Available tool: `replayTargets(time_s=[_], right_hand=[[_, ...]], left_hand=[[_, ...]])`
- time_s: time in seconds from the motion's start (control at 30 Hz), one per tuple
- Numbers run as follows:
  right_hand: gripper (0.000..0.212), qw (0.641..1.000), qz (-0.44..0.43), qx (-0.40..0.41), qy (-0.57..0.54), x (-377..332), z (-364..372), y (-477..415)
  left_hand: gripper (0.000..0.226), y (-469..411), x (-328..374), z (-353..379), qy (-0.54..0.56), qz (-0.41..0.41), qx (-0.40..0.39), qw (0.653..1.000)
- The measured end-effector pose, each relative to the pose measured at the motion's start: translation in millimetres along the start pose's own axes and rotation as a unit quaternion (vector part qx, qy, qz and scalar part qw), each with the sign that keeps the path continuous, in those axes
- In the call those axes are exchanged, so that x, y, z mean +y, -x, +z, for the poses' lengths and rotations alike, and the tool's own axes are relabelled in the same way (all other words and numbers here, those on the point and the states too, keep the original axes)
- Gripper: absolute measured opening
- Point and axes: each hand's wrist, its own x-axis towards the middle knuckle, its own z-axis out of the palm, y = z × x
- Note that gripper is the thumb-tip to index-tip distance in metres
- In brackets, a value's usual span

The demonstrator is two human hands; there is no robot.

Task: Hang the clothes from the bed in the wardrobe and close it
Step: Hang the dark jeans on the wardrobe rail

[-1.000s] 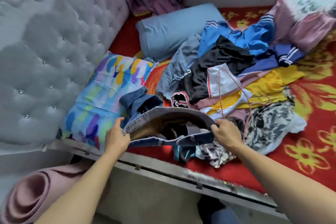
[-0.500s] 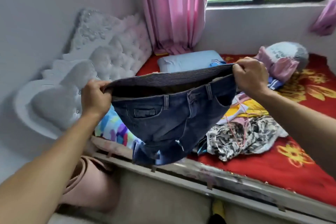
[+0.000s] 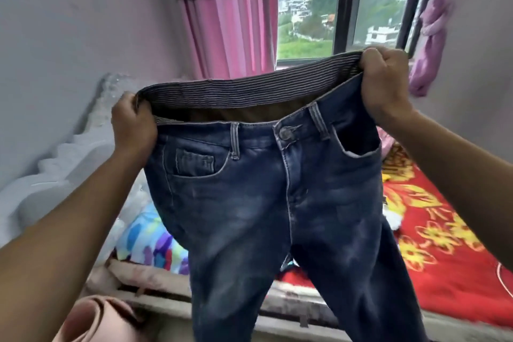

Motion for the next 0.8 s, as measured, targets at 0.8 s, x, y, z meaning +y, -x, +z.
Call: replayTargets(time_s=[0.8], right_hand=[[0.016, 0.750, 0.506, -0.346, 0.249, 542, 68, 61]], left_hand=[[0.017, 106, -298, 396, -0.342, -0.188, -0.455, 0.800]])
